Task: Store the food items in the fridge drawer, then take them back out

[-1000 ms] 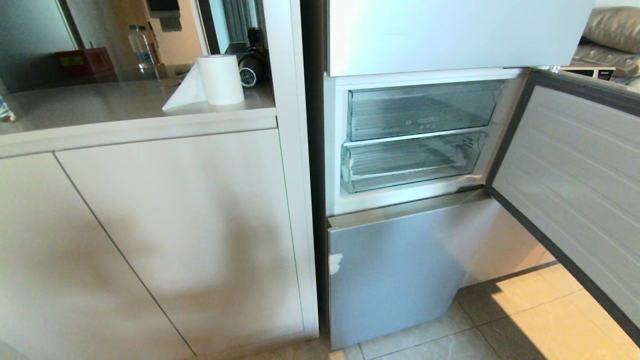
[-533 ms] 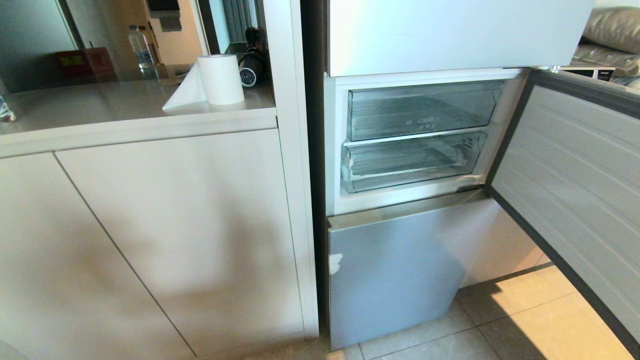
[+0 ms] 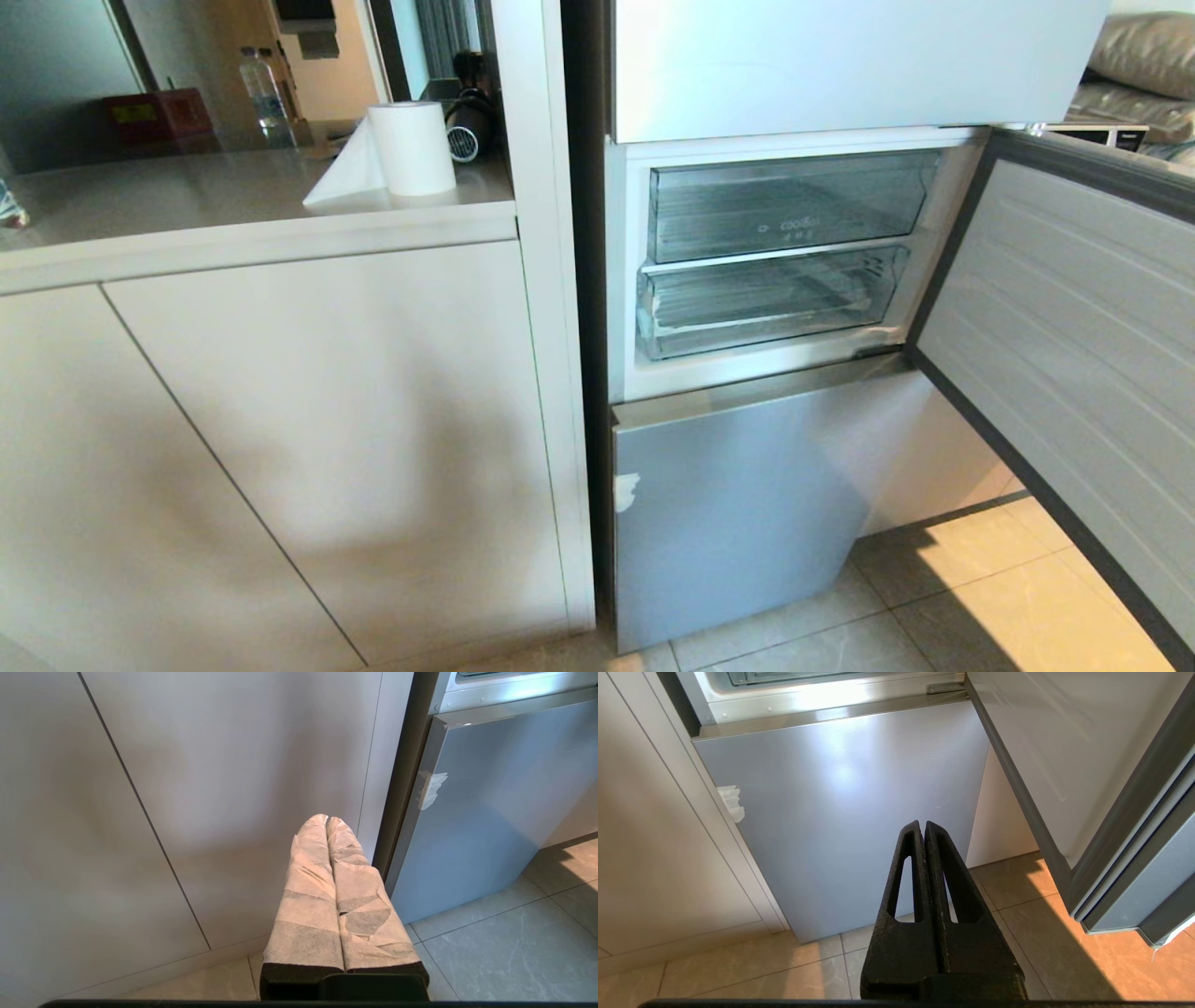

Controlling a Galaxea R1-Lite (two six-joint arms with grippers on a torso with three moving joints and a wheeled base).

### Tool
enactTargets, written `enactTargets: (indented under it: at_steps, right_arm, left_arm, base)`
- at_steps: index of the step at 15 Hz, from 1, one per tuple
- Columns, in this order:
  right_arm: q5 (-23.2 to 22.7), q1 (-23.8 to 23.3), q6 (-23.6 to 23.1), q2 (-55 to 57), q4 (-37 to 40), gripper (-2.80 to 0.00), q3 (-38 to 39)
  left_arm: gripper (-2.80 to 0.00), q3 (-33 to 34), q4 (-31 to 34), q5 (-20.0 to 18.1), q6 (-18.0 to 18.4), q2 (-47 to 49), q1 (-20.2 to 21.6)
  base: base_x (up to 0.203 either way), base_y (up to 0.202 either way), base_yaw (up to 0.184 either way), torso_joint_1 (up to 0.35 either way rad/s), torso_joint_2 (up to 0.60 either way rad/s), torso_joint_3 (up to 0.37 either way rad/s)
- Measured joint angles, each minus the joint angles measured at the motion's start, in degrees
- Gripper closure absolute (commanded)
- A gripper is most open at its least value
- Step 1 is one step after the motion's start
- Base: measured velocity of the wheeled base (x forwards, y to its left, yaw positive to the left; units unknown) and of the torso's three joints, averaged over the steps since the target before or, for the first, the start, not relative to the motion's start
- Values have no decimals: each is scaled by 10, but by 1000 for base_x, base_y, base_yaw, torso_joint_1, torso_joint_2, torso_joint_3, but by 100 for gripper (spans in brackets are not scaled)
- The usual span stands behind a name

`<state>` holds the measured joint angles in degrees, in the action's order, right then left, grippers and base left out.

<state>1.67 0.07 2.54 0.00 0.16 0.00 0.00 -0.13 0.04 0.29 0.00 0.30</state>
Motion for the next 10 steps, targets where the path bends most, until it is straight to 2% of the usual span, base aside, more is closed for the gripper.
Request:
enactTargets:
  at_steps: [10]
  right_arm:
    - [-1, 0, -9, 0, 1, 0, 0]
  left_arm:
    - [0, 0, -2, 0, 0, -1, 0]
  base:
    - [0, 0, 0, 0, 0, 0]
